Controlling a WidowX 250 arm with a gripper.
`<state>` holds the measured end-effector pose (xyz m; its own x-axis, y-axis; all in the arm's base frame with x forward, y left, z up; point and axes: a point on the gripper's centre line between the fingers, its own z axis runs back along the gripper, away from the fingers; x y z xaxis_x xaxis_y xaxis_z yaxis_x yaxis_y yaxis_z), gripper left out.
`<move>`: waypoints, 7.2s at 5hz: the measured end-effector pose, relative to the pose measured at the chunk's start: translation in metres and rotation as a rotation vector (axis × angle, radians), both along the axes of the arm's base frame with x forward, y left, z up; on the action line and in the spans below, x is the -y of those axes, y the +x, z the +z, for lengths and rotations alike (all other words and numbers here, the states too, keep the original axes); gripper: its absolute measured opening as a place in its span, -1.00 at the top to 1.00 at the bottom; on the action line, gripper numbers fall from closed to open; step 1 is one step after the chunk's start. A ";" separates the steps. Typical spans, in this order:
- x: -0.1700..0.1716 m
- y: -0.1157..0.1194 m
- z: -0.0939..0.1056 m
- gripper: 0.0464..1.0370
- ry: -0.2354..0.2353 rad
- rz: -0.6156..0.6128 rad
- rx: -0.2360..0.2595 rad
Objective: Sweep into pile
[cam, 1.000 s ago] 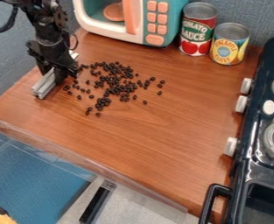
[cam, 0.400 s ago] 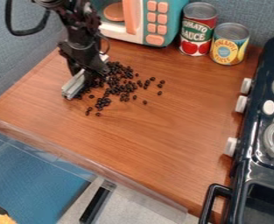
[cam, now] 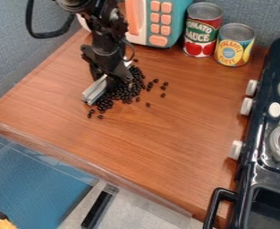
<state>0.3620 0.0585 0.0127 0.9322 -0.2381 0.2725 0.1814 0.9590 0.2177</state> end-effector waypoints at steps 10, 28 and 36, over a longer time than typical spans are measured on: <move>0.098 -0.008 0.029 0.32 -0.157 -0.021 0.027; 0.032 0.043 0.005 0.32 -0.026 -0.321 -0.050; 0.055 0.029 0.053 0.32 -0.071 -0.288 0.091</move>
